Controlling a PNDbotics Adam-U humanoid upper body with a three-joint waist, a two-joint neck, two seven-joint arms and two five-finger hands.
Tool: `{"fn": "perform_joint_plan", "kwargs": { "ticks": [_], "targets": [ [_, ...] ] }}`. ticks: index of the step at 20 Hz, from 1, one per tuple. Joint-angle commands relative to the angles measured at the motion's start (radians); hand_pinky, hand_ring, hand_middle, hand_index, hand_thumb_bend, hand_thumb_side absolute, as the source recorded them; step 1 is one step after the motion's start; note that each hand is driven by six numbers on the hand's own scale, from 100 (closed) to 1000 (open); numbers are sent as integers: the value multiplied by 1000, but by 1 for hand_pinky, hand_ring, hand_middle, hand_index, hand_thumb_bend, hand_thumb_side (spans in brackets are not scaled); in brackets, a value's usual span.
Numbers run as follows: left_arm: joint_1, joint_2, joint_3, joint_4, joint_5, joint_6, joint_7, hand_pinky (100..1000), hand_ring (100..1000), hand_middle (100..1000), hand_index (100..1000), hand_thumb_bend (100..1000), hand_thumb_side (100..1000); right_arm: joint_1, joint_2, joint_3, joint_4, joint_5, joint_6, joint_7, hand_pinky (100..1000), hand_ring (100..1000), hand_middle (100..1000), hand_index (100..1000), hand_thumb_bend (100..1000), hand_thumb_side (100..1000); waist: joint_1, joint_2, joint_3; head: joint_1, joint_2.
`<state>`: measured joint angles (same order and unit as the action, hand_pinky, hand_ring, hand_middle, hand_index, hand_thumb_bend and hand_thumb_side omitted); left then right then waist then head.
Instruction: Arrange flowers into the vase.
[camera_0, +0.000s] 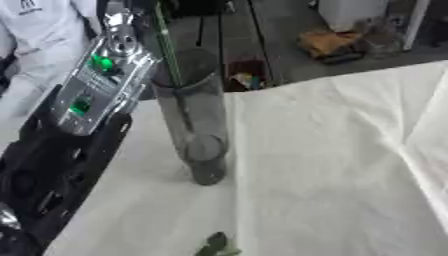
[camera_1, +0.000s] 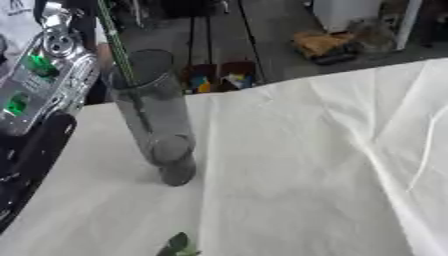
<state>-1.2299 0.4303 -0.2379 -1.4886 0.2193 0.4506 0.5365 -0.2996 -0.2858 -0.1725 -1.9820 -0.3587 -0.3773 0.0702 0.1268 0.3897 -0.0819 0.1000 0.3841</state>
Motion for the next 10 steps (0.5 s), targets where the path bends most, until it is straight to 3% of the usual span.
{"fn": "perform_joint_plan", "kwargs": {
  "ticks": [1, 10],
  "targets": [
    [-11, 35, 3, -21, -19, 0, -16, 209, 320, 533, 105, 100, 796, -11, -9, -9, -18, 2, 3, 0, 872, 791, 358, 894, 100, 915, -6, -24, 2, -2, -16],
    [2, 40, -2, -22, -44, -1, -36, 228, 337, 548, 161, 100, 826, -10, -8, -9, -18, 2, 4, 1, 873, 791, 356, 894, 100, 916, -7, -23, 0, -4, -19]
  ]
}}
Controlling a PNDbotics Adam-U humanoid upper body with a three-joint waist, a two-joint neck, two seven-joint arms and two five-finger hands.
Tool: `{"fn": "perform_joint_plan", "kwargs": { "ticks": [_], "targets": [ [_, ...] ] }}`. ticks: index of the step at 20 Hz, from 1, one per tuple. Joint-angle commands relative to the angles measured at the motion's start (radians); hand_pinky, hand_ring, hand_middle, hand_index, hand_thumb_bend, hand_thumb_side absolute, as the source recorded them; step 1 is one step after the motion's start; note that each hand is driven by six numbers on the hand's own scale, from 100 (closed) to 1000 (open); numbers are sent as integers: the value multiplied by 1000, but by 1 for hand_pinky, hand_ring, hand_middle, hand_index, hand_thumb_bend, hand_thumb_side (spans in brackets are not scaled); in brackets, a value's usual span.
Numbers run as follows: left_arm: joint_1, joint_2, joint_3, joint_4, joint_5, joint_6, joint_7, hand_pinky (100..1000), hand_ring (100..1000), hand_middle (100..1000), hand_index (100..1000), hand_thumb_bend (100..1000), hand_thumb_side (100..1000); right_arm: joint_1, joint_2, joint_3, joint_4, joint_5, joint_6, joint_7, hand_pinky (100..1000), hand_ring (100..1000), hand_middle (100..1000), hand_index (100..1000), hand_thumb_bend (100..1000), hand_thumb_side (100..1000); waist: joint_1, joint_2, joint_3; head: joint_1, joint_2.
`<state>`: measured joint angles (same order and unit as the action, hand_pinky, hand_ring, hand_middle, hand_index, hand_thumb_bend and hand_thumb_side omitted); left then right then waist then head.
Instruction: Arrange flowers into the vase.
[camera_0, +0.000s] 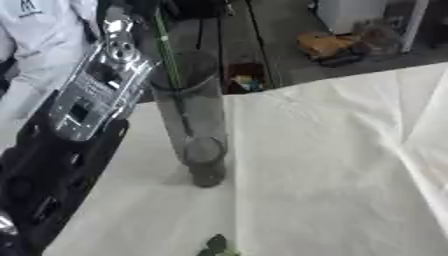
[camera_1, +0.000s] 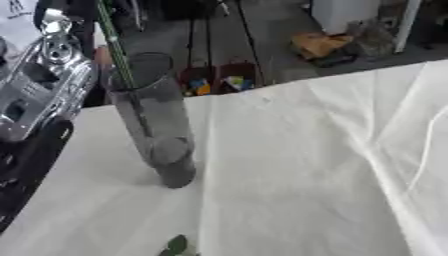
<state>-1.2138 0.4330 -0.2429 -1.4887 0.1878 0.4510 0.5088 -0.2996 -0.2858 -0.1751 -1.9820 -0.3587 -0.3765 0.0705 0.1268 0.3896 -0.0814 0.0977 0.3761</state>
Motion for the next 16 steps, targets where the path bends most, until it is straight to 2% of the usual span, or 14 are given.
{"fn": "perform_joint_plan", "kwargs": {
  "ticks": [1, 7, 8, 11, 16],
  "targets": [
    [-13, 39, 1, -22, -16, 0, -13, 233, 342, 552, 169, 100, 820, -10, -8, -7, -18, 2, 3, 0, 874, 791, 356, 894, 100, 916, -7, -22, 0, -2, -11],
    [-8, 49, -5, -27, -50, 7, -57, 262, 368, 580, 213, 100, 796, -9, -8, -7, -18, 3, 6, 0, 874, 792, 355, 895, 100, 917, -5, -24, 1, -3, -12],
    [-7, 50, -6, -28, -54, 9, -67, 280, 382, 594, 248, 100, 765, -9, -8, -7, -18, 3, 6, 0, 874, 792, 356, 895, 100, 916, -5, -24, 1, -4, -13],
    [-6, 56, -9, -29, -74, 15, -96, 287, 388, 598, 251, 100, 751, -9, -9, -7, -18, 2, 5, 0, 874, 791, 356, 895, 100, 917, -5, -24, 1, -5, -12],
    [-3, 64, -14, -32, -106, 28, -147, 310, 407, 618, 325, 100, 696, -9, -9, -7, -18, 2, 7, 0, 874, 792, 356, 895, 100, 918, -3, -25, 3, -6, -13]
  ]
}}
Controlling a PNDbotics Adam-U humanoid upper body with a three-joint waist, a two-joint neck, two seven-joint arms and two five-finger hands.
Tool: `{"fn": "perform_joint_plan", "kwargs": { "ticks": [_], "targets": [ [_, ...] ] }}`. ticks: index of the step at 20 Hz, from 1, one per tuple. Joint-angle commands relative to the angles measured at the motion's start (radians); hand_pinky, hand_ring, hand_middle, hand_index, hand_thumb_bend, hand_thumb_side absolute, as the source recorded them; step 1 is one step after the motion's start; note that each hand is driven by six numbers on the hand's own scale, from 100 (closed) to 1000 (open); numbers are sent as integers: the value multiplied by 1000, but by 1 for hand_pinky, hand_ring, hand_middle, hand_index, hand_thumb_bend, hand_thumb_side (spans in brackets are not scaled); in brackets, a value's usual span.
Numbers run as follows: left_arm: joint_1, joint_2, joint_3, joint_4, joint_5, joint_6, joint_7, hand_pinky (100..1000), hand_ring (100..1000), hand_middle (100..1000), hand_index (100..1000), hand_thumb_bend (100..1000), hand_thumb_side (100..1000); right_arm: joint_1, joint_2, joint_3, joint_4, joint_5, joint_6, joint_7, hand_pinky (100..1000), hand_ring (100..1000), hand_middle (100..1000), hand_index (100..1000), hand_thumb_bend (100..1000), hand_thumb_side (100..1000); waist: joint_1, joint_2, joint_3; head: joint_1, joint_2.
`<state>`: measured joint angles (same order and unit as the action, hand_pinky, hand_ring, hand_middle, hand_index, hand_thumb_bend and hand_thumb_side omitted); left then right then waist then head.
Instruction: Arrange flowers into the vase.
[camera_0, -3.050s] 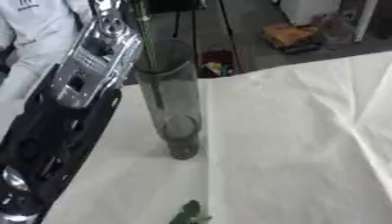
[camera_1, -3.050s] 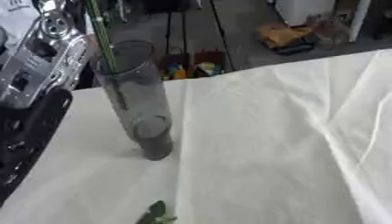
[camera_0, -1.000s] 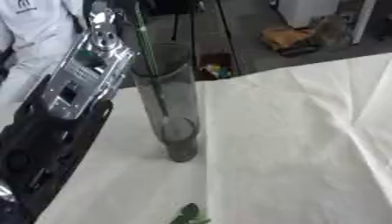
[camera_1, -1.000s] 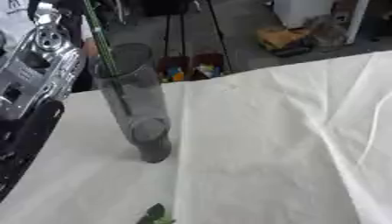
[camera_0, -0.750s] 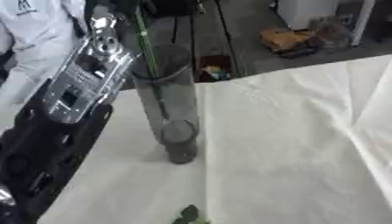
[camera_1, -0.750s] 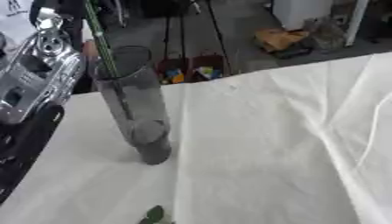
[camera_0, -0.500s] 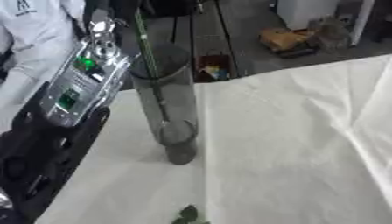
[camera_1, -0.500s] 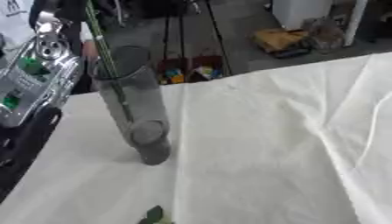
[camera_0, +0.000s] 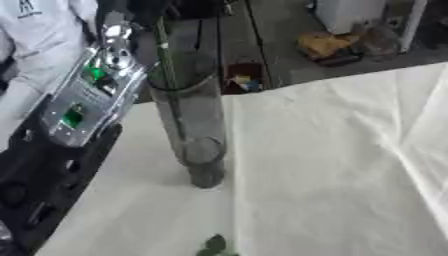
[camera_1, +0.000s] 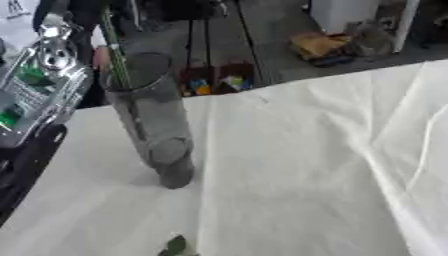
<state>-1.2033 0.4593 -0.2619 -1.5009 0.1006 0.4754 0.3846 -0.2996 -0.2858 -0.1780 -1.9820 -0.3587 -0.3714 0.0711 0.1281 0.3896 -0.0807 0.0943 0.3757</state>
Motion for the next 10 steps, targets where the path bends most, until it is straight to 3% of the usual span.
{"fn": "perform_joint_plan", "kwargs": {
  "ticks": [1, 10],
  "targets": [
    [-12, 38, 5, -21, -24, 4, -30, 314, 412, 625, 348, 100, 700, -10, -9, -5, -18, 2, 1, 0, 875, 792, 355, 895, 100, 918, -4, -24, 2, -3, -13],
    [-1, 40, 13, -32, -23, -21, -16, 322, 425, 637, 364, 100, 736, -12, -9, -4, -18, -1, 1, 0, 873, 791, 356, 895, 100, 917, -6, -23, 3, -5, -20]
  ]
}}
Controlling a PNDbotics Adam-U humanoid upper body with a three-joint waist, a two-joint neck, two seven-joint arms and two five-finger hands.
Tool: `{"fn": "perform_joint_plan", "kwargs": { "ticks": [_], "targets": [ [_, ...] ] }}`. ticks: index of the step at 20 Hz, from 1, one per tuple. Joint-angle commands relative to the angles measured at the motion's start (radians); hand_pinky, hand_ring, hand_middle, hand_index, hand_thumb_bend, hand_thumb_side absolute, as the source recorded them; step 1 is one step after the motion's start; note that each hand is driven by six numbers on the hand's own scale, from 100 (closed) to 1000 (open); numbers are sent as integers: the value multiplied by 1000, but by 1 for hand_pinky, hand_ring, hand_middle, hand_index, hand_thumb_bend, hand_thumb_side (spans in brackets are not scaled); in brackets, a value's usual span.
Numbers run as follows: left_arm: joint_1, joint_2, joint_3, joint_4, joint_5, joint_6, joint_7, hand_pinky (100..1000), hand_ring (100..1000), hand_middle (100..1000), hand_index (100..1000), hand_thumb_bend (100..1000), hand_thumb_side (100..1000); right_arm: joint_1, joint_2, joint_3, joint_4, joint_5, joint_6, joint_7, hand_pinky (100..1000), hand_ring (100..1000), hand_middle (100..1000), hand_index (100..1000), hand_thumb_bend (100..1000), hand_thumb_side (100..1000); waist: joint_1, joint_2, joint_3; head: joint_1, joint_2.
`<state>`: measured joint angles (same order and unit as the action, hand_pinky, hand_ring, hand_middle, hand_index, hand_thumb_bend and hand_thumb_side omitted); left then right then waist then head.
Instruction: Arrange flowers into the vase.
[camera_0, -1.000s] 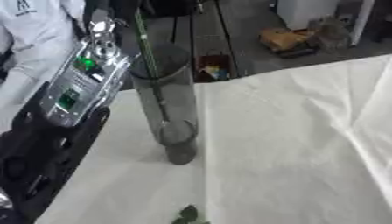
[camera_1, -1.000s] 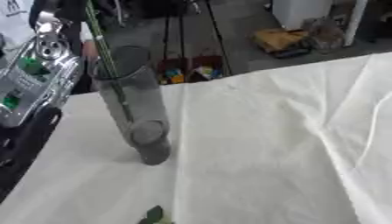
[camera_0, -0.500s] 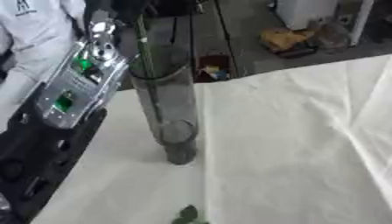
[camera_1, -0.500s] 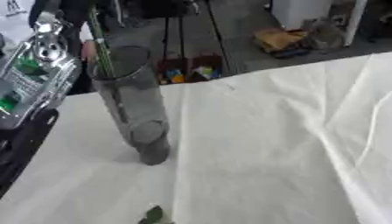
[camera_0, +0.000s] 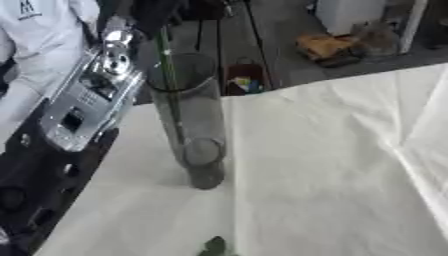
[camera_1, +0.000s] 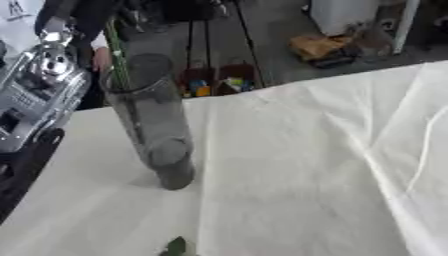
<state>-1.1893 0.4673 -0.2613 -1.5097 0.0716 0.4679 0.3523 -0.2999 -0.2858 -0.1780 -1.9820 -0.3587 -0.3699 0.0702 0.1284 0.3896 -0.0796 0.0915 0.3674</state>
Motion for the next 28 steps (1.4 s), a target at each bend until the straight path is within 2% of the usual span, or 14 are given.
{"fn": "perform_joint_plan", "kwargs": {
  "ticks": [1, 4, 6, 13, 20, 28],
  "targets": [
    [-14, 33, 12, -26, 12, -21, 27, 323, 425, 637, 364, 100, 738, -12, -9, -4, -18, -1, 0, 1, 873, 791, 356, 895, 100, 917, -6, -23, 2, -2, -13],
    [-7, 35, 6, -31, 27, -41, 54, 328, 433, 646, 374, 100, 745, -13, -9, -3, -18, -2, -1, 1, 873, 791, 356, 894, 100, 916, -8, -23, 1, -3, -14],
    [-4, 35, 4, -35, 37, -54, 63, 358, 455, 670, 402, 100, 780, -13, -9, -4, -18, -2, -1, 1, 874, 792, 354, 895, 100, 917, -8, -23, 0, -3, -16],
    [7, 29, -3, -35, 75, -111, 100, 371, 465, 680, 404, 100, 793, -15, -8, -4, -18, -3, 1, 1, 874, 792, 353, 895, 100, 917, -8, -19, -3, -3, -20],
    [17, 28, -10, -30, 73, -122, 104, 375, 468, 685, 413, 100, 782, -17, -7, -3, -18, -5, 7, 0, 877, 793, 351, 896, 100, 918, -7, -17, -5, -5, -22],
    [25, 37, -22, -25, 28, -124, 63, 386, 479, 703, 453, 100, 760, -17, -8, -5, -18, -8, 9, -2, 877, 793, 348, 896, 100, 918, -7, -17, -4, -6, -22]
  ]
}}
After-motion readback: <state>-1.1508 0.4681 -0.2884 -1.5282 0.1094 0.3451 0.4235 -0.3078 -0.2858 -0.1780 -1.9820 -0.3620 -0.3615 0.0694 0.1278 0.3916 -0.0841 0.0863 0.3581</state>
